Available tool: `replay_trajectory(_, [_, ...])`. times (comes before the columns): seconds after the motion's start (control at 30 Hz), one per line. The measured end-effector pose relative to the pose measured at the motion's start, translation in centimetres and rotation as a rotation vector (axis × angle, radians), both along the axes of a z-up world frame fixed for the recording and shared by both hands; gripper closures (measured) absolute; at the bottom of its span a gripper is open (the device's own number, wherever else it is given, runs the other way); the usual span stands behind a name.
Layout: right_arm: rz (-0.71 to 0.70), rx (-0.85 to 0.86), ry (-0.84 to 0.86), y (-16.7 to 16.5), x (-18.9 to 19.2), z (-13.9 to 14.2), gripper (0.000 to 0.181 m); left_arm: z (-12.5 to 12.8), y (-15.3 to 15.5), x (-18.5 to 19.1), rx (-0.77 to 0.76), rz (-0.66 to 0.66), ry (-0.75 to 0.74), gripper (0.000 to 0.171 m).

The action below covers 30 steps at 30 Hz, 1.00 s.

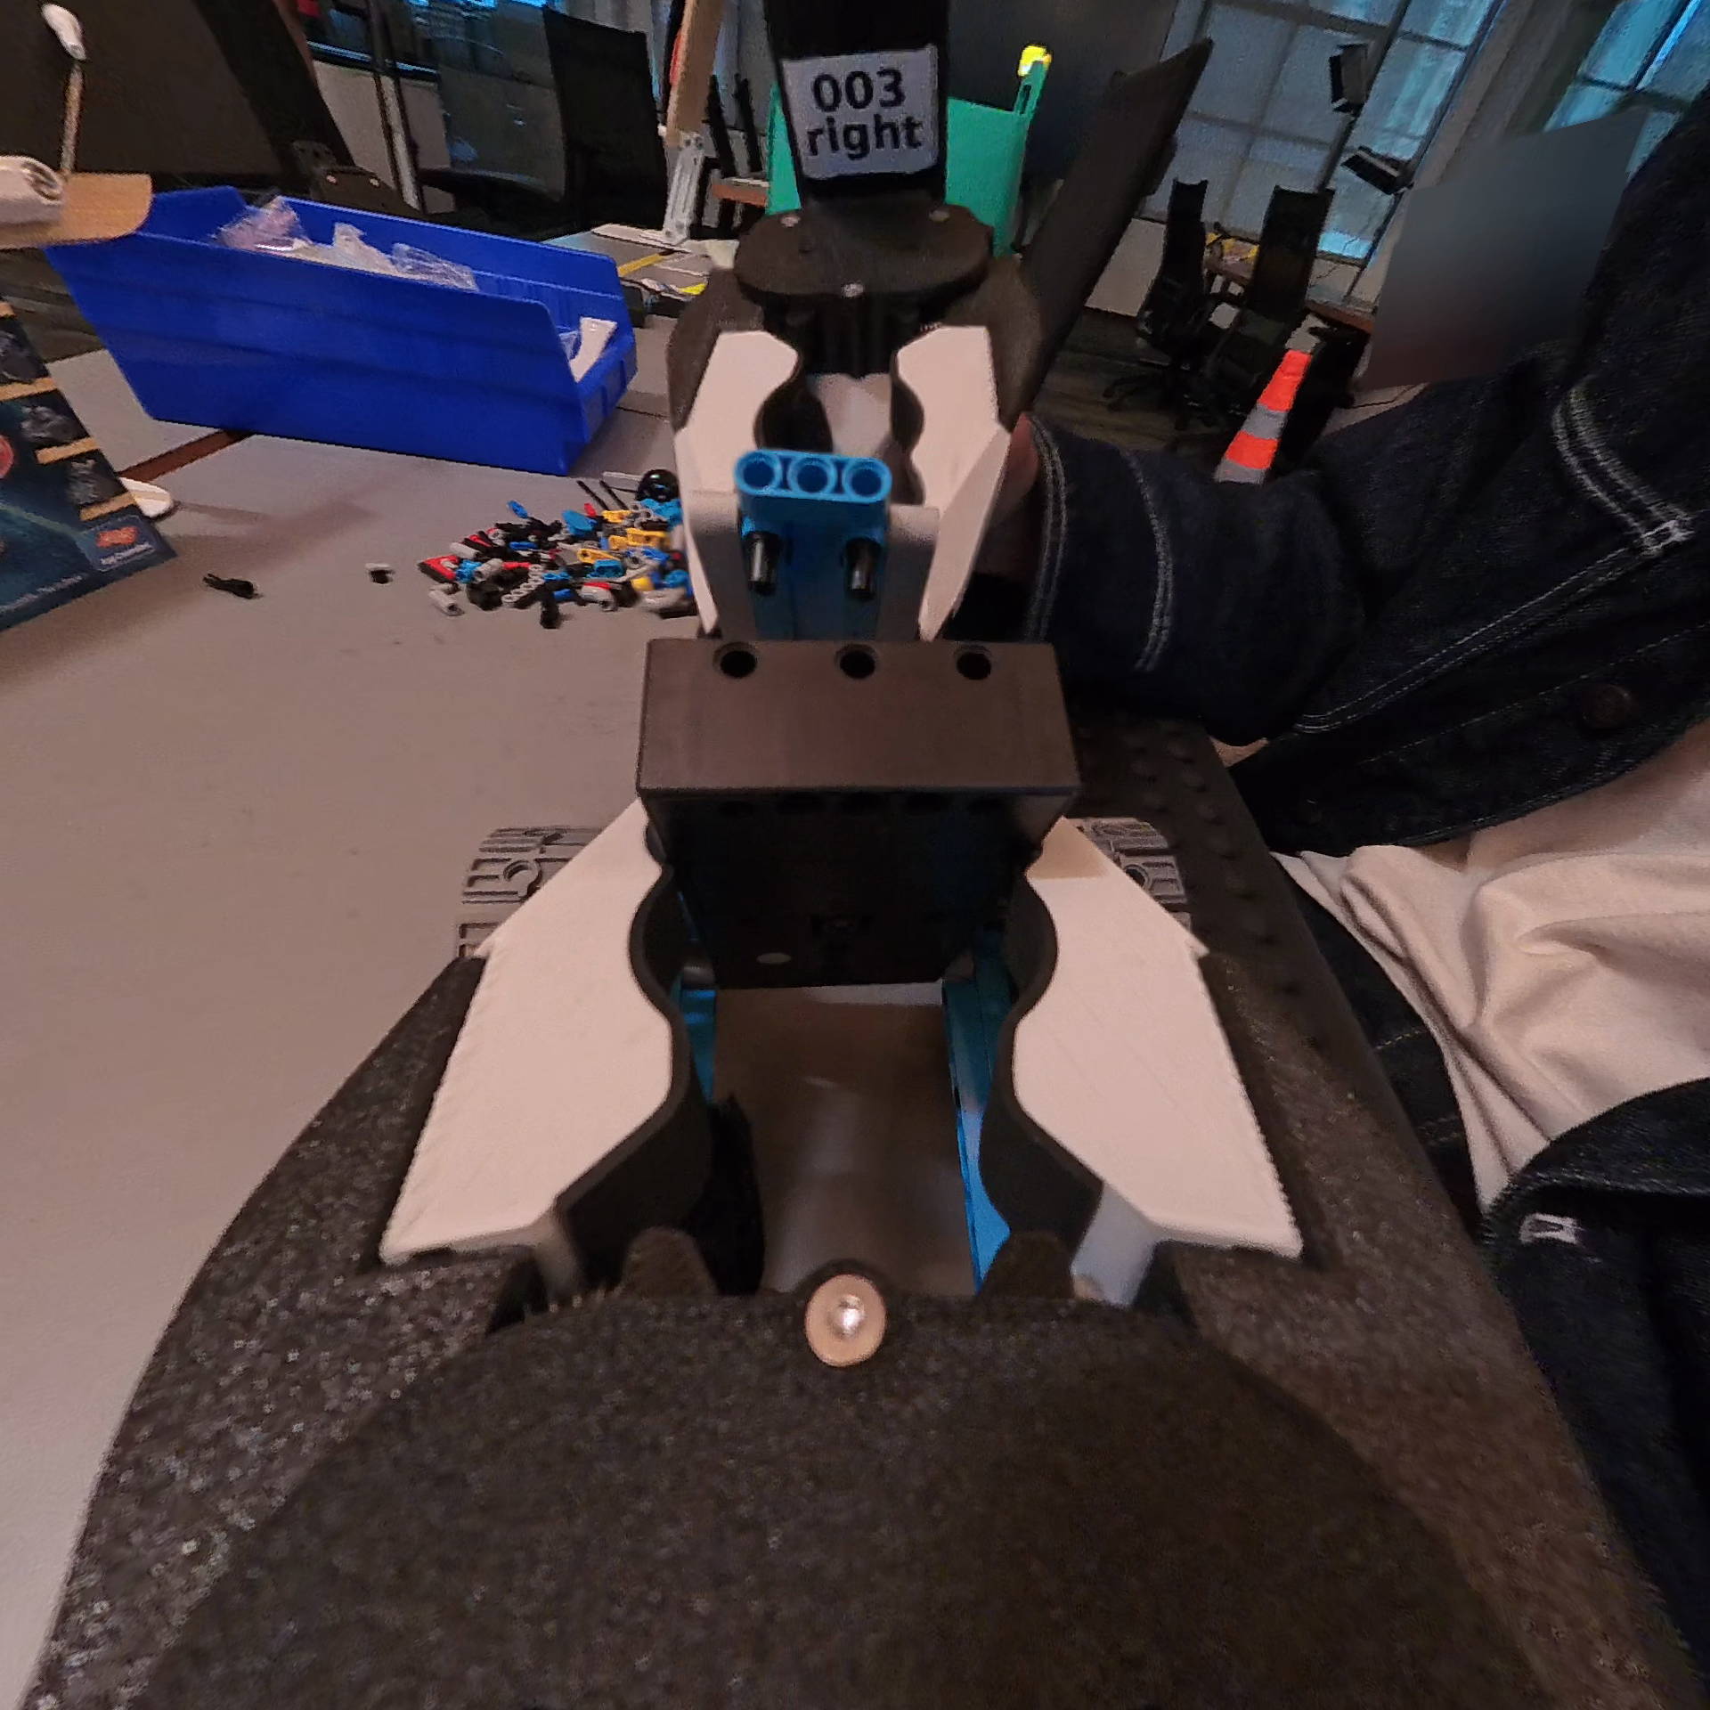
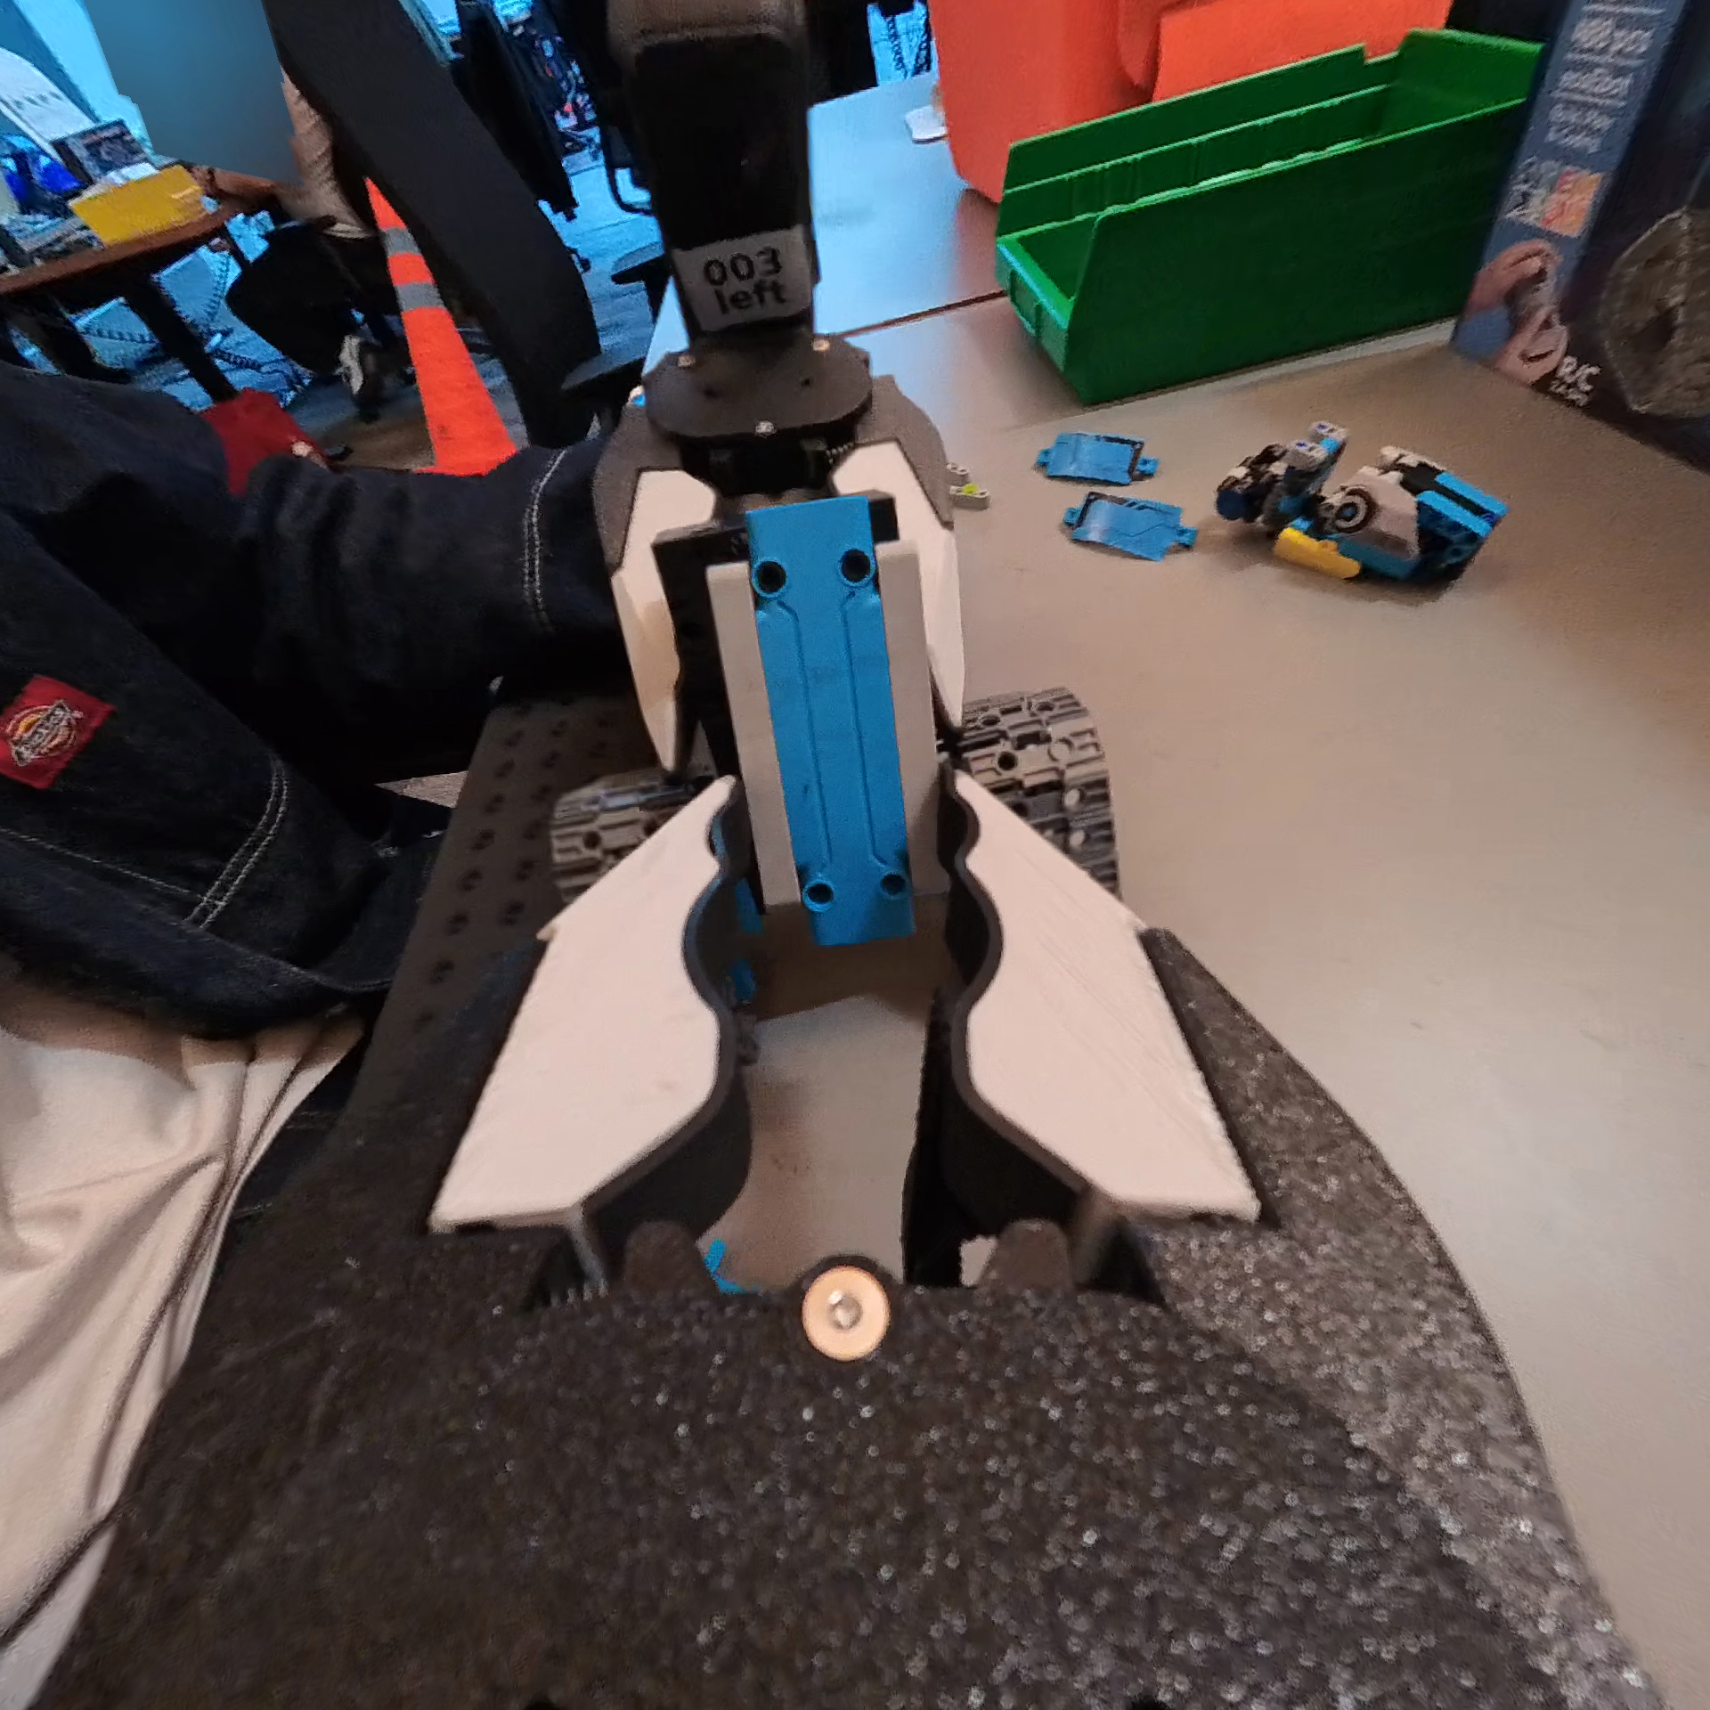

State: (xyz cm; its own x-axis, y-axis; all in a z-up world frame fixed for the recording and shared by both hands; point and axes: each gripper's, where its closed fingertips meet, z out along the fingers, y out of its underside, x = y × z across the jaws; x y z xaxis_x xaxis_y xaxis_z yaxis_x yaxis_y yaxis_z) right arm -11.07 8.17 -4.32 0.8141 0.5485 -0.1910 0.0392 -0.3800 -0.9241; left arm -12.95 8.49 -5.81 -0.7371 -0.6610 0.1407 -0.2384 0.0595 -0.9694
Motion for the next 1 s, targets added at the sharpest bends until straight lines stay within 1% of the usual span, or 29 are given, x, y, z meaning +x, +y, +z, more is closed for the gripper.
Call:
replay_trajectory(0.03, [-0.008, 0.003, 0.025, 0.0, 0.3, 0.2, 0.142, -0.2, 0.6, 0.5, 0.031, 0.042, -0.016, 0.105])
replay_trajectory(0.13, [-0.004, 0.004, 0.167, -0.3, 1.1, 0.9, 0.142, -0.7, 3.9, 2.6, 0.092, 0.24, -0.02, 0.105])
replay_trajectory(0.2, [0.01, 0.005, 0.315, -0.4, 1.3, 1.6, 0.142, -1.2, 6.3, 3.8, 0.124, 0.378, 0.004, 0.106])
replay_trajectory(0.23, [-0.026, 0.001, 0.355, 0.0, 1.9, 1.6, 0.143, -1.7, 7.6, 4.6, 0.158, 0.468, 0.018, 0.106])
replay_trajectory(0.27, [-0.088, -0.013, 0.35, 0.5, 3.0, 1.0, 0.142, -1.9, 8.6, 5.2, 0.19, 0.542, 0.024, 0.106])
replay_trajectory(0.33, [-0.195, -0.043, 0.308, 1.2, 4.9, -0.2, 0.142, -1.9, 9.4, 6.0, 0.185, 0.625, 0.041, 0.102])
replay_trajectory(0.43, [-0.313, -0.003, 0.317, 1.5, 7.2, 0.0, 0.142, -1.9, 9.6, 7.6, 0.181, 0.701, 0.051, 0.102])
replay_trajectory(0.53, [-0.38, 0.042, 0.37, 1.4, 8.8, 0.9, 0.142, -2.0, 9.6, 10.1, 0.142, 0.699, 0.051, 0.103])
replay_trajectory(0.6, [-0.413, 0.074, 0.389, 1.2, 9.7, 1.4, 0.142, -2.0, 10.5, 12.1, 0.144, 0.752, 0.067, 0.105])
replay_trajectory(0.67, [-0.417, 0.068, 0.408, 1.1, 10.1, 1.3, 0.142, -2.0, 10.8, 14.0, 0.151, 0.761, 0.072, 0.102])
replay_trajectory(0.8, [-0.403, 0.06, 0.444, 1.0, 10.0, 1.4, 0.142, -2.1, 12.1, 16.6, 0.112, 0.838, 0.094, 0.104])
replay_trajectory(0.87, [-0.37, 0.07, 0.468, 0.9, 9.5, 1.8, 0.142, -2.0, 11.5, 16.2, 0.045, 0.802, 0.146, 0.1])
replay_trajectory(0.9, [-0.349, 0.074, 0.483, 0.8, 9.1, 2.0, 0.142, -1.5, 10.9, 15.4, -0.019, 0.761, 0.166, 0.089])
replay_trajectory(0.93, [-0.331, 0.081, 0.5, 0.7, 8.9, 2.3, 0.142, -0.6, 10.7, 14.2, -0.083, 0.738, 0.165, 0.084])
replay_trajectory(1.0, [-0.283, 0.097, 0.551, 0.5, 8.3, 2.9, 0.142, 1.9, 10.2, 11.3, -0.228, 0.688, 0.094, 0.092])
